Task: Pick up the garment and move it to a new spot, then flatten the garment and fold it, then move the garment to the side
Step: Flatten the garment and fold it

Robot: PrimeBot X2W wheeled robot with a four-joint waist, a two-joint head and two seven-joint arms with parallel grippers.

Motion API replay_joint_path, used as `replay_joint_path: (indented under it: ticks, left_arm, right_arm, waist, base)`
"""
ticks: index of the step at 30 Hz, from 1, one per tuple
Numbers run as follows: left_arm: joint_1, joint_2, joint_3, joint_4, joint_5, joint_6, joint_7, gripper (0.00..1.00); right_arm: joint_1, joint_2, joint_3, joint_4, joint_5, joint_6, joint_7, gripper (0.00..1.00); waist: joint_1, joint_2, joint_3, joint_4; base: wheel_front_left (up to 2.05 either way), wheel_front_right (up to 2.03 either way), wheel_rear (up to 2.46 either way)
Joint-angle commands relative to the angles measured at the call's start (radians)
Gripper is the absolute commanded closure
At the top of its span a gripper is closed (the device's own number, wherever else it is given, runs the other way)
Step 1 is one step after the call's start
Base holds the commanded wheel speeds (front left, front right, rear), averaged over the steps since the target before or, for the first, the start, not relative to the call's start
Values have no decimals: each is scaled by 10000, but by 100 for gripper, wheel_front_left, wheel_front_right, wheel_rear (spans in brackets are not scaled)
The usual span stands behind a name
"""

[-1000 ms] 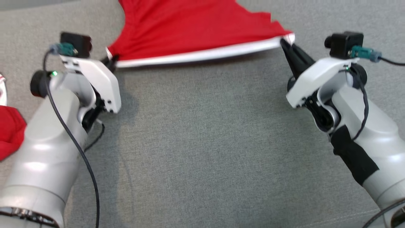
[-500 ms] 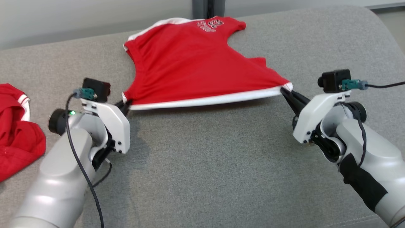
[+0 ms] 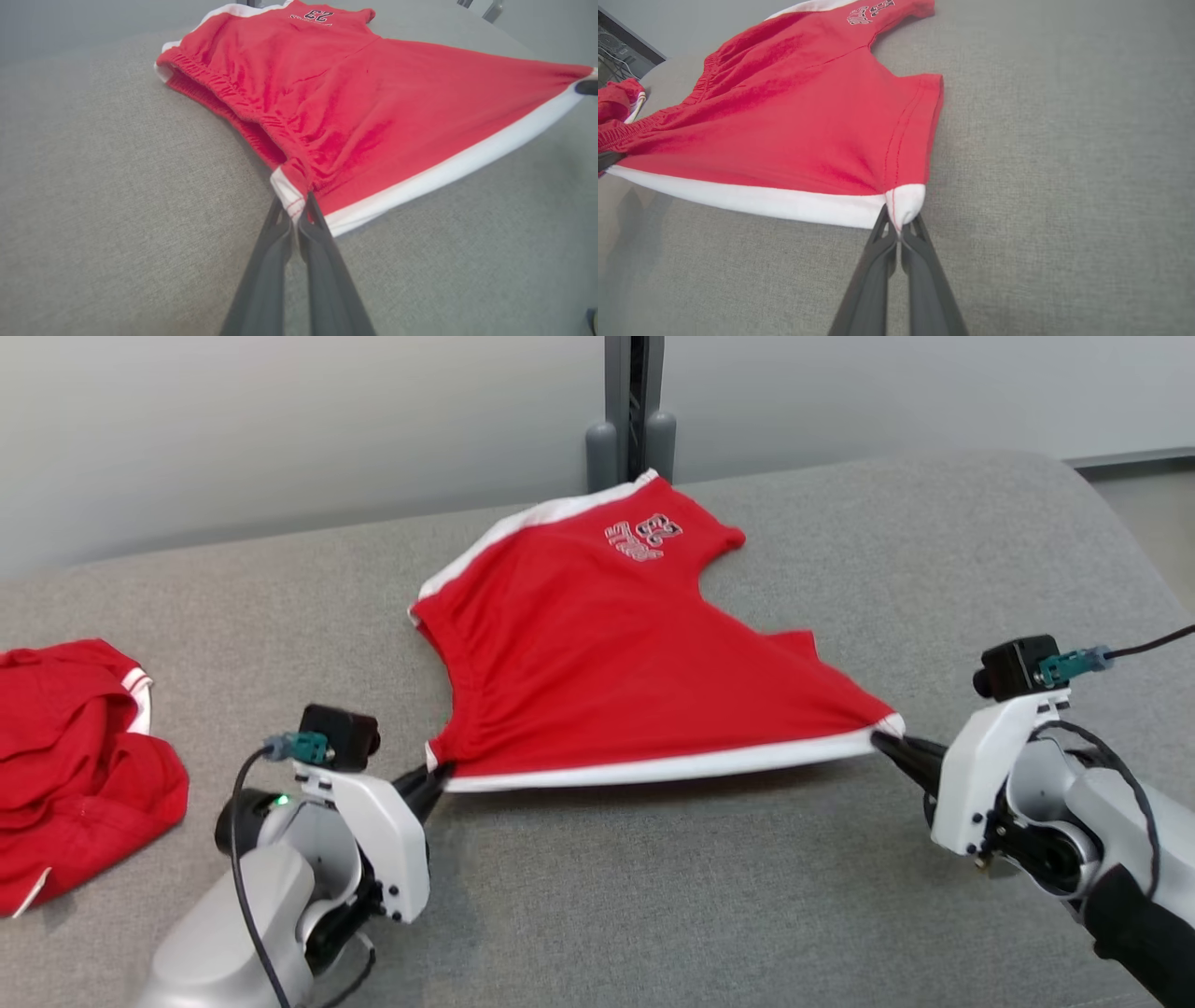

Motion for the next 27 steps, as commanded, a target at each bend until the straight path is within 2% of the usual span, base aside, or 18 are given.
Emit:
replay_joint_path:
  ticks: [1, 8, 13, 16, 27]
  left_arm:
    - [379, 265, 52, -188, -194, 39, 3, 100]
    - [1833, 428, 89, -1577, -879, 144, 208, 100]
    - [3148, 395, 455, -2911, -1884, 330, 371, 100]
    - [3657, 487, 495, -3491, -2133, 485, 476, 100]
    - [5834, 1072, 525, -6572, -2977, 1571, 1170, 100]
  right_arm:
    - [260, -454, 42, -205, 317, -62, 359, 100]
    - [839, -1600, 140, -1311, 1423, -63, 1755, 100]
    - [1210, -2225, 239, -2195, 1992, -59, 2721, 100]
    - [1387, -2474, 214, -2549, 2236, -58, 3041, 100]
    - [2306, -4048, 196, -4254, 2948, -56, 4265, 100]
  waist:
    - [0, -1, -282, 2]
    - [0, -1, -851, -53]
    - [0, -1, -1113, -215]
    - [0, -1, -1184, -250]
    - [0, -1, -1356, -285]
  base:
    - [0, 0, 0]
    - [0, 0, 0]
    - [0, 0, 0]
    - [0, 0, 0]
    - [0, 0, 0]
